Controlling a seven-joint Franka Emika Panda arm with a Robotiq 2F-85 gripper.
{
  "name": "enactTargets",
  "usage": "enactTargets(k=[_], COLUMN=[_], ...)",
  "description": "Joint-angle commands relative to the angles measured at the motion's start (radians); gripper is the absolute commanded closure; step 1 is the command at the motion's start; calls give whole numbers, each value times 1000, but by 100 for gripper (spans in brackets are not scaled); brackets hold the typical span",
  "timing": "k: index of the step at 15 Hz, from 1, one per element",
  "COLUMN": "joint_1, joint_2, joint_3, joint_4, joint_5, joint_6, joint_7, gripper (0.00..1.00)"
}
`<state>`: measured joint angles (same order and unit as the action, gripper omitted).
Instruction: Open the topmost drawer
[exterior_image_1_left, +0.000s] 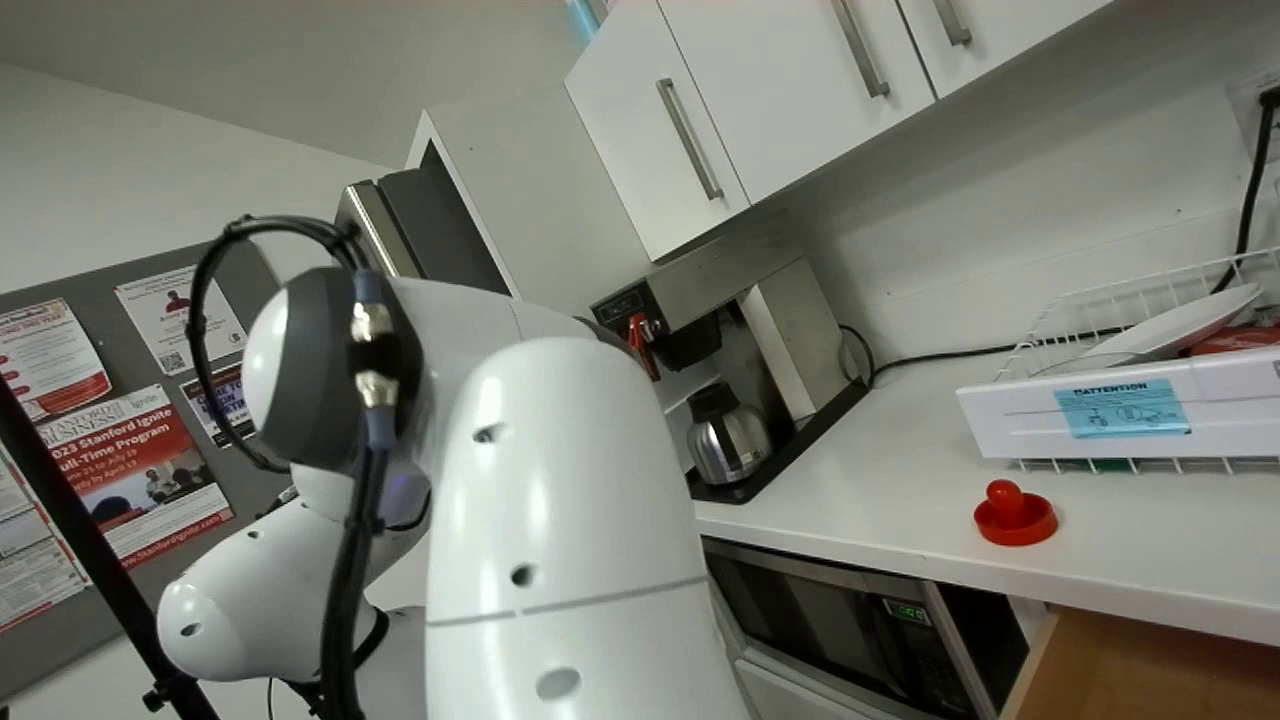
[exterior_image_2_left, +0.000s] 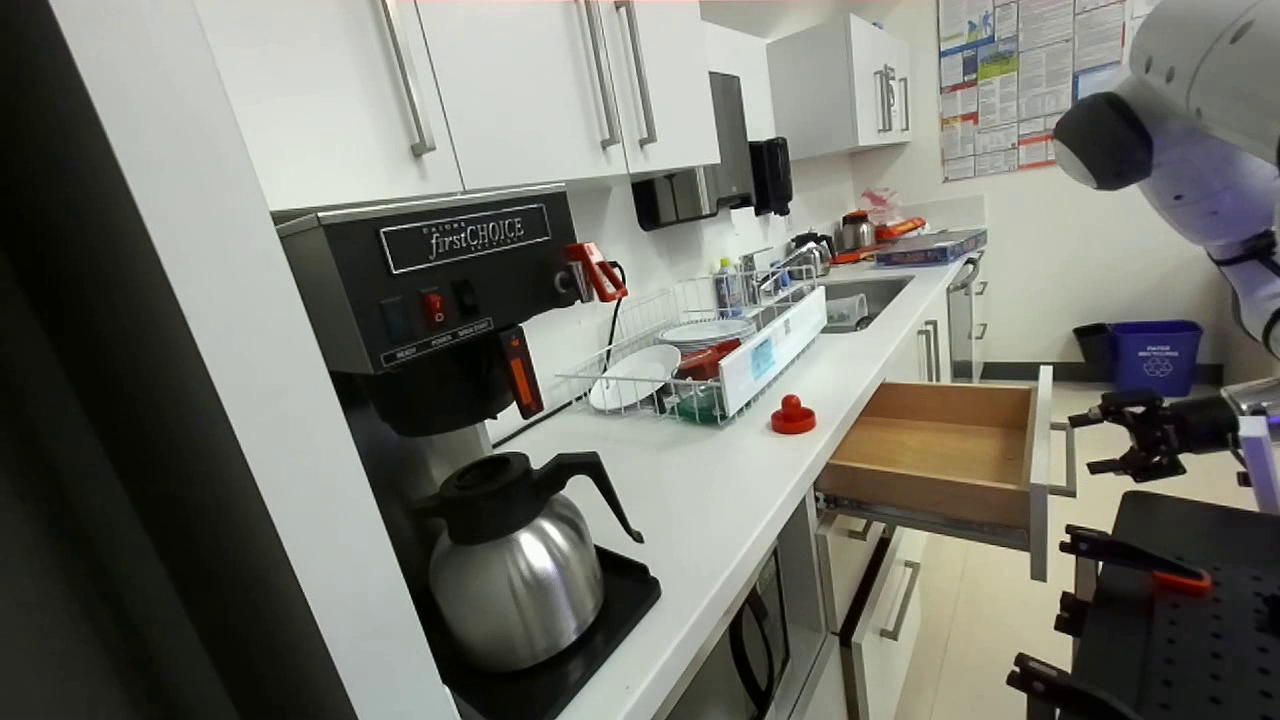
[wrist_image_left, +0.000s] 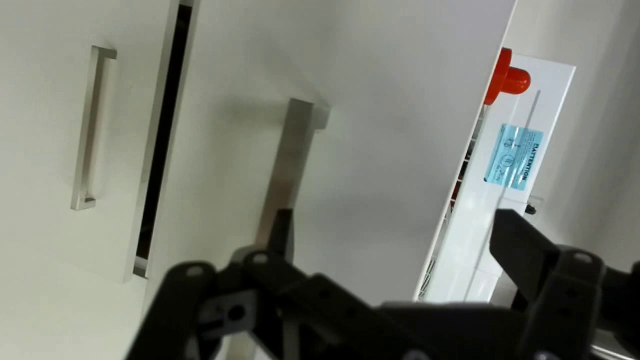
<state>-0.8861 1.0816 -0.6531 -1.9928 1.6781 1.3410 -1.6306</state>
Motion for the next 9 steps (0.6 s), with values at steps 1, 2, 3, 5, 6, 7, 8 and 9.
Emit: enactTargets(k=[1,2,3,5,6,7,8,9], joint_1=[133,175,218,317,363,413,458,511], joint_2=[-237,-282,-323,-408,-447,-492,-530,-578], joint_3=[-106,-138,-168,-230,-255,-280,-300,-319], joint_4=[-230,-267,-290,-344,-361,-376,-387,-401], joint_5=[-55,-58,-72,-96,-112,-133,-156,-186], joint_6=[153,206,257,383,441,496,546,601], joint_7=[4,9,23,42,53,72,90,111], gripper=[0,0,0,0,0,0,0,0])
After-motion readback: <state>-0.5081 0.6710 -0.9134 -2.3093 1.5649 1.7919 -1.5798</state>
